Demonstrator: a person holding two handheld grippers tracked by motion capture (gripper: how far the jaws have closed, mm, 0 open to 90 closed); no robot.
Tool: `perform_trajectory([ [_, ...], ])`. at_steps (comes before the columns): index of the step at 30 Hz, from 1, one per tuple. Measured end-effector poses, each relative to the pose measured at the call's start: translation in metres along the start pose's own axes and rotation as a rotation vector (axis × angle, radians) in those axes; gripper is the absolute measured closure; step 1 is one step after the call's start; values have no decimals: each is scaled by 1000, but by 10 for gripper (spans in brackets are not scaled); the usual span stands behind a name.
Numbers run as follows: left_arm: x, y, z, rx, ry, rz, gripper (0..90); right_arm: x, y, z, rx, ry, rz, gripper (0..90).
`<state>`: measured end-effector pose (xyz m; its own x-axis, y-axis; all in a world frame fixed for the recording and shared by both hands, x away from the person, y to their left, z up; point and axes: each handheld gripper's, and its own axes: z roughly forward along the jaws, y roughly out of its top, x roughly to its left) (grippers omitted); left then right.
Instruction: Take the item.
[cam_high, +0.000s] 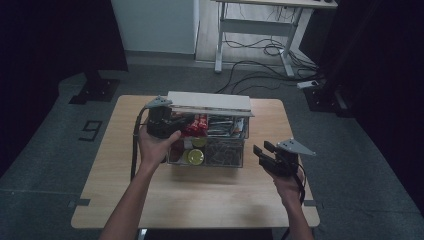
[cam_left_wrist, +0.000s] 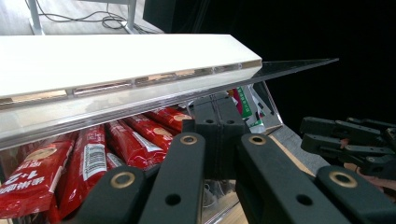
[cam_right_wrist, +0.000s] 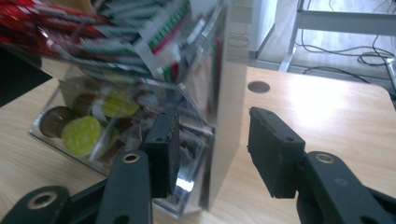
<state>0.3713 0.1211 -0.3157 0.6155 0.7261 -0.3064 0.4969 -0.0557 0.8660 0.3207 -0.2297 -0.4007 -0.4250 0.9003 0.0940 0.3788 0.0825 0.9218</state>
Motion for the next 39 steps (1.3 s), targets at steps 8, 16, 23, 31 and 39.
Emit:
perform_trajectory([
  [8, 0, 0, 0, -1, -6, 0, 900, 11, 18, 11, -1, 26, -16, 546],
  [16, 2, 1, 0, 1, -5, -1, 900, 15, 22, 15, -6, 32, -15, 547],
  [23, 2, 1, -1, 2, -7, -2, 900, 17, 24, 18, -6, 36, -15, 549],
  [31, 2, 1, -1, 3, -8, -3, 900, 24, 29, 23, -10, 43, -28, 550],
  [39, 3, 1, 0, 4, -9, -5, 900, 30, 37, 29, -9, 47, -39, 568],
])
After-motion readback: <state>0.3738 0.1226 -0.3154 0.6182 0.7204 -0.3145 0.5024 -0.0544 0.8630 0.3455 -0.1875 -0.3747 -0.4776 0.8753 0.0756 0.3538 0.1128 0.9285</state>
